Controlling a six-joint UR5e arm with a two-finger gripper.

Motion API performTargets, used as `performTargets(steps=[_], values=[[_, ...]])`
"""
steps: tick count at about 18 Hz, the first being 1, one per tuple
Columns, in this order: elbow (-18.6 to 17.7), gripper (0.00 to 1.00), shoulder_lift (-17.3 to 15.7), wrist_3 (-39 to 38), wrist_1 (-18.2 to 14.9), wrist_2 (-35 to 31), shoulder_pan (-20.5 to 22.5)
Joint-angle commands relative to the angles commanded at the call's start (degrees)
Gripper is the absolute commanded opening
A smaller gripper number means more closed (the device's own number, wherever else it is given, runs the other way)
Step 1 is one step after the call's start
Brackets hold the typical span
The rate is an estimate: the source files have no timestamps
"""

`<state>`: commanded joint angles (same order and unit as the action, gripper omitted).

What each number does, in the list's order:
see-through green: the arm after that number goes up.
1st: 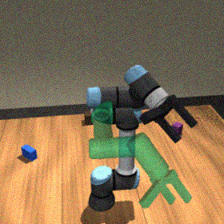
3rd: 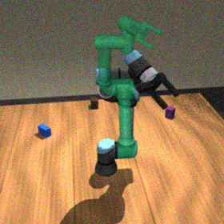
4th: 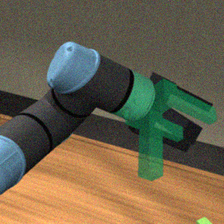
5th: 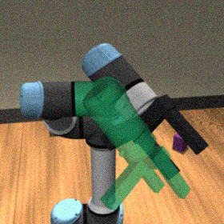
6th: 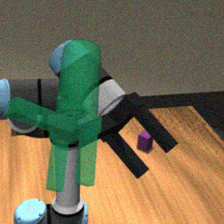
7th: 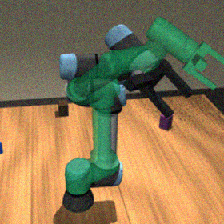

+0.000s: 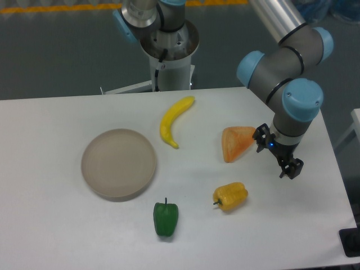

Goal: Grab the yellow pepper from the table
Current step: 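Lower the gripper down onto the yellow bell pepper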

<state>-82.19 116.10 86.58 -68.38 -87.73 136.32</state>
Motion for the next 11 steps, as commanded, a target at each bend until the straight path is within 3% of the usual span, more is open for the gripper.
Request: performTargets(steps=[3,5,11], values=[[2.90,1.00,2.89,-6.83,3.24,0.46,-2.98],[3.61,1.00,4.39,-7.91,3.25,0.37,-4.22],[1.77,1.00,5.10,-7.74,3.16,-0.33,-7.38]])
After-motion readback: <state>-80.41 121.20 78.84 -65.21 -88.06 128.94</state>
